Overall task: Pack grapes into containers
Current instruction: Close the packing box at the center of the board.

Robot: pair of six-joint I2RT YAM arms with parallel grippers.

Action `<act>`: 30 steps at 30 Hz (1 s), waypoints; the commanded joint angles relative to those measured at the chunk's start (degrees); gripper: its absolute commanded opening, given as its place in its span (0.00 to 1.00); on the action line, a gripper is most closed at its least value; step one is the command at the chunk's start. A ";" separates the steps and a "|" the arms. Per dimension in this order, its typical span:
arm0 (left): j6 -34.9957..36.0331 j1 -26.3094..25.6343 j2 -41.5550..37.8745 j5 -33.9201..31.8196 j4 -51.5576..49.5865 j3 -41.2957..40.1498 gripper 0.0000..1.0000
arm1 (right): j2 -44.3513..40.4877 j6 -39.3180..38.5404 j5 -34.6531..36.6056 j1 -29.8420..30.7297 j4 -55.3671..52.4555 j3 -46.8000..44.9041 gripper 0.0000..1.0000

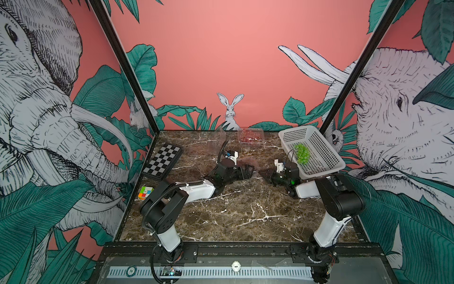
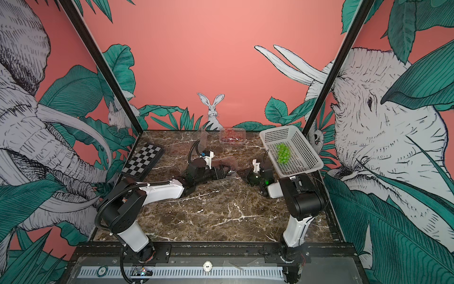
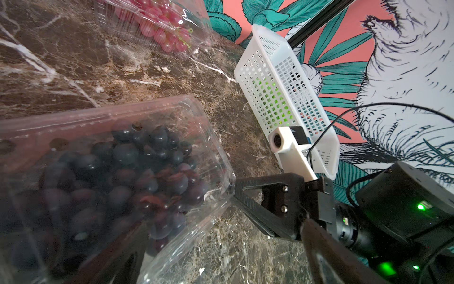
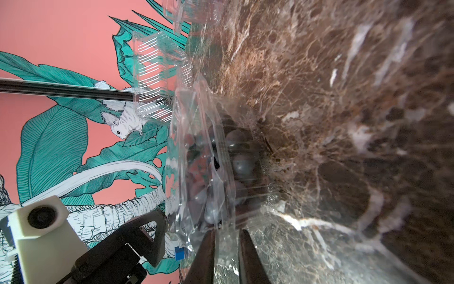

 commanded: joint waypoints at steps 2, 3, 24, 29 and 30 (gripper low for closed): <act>-0.06 0.27 -2.03 -0.05 -0.29 -1.08 0.99 | 1.13 1.05 0.51 -0.20 4.58 -0.46 0.17; -0.08 0.27 -2.07 -0.05 -0.18 -1.06 0.99 | 1.36 1.26 0.51 -0.17 4.86 -0.40 0.17; -0.51 0.27 -2.06 -0.05 0.31 -1.66 0.99 | 3.41 3.13 1.82 -0.23 11.04 -2.44 0.13; -0.62 0.27 -2.22 -0.04 0.36 -1.88 0.99 | 4.16 3.42 1.87 -0.18 12.95 -2.92 0.12; -0.61 0.27 -2.27 -0.03 0.36 -1.88 0.99 | 4.31 3.40 1.91 -0.23 13.23 -2.86 0.12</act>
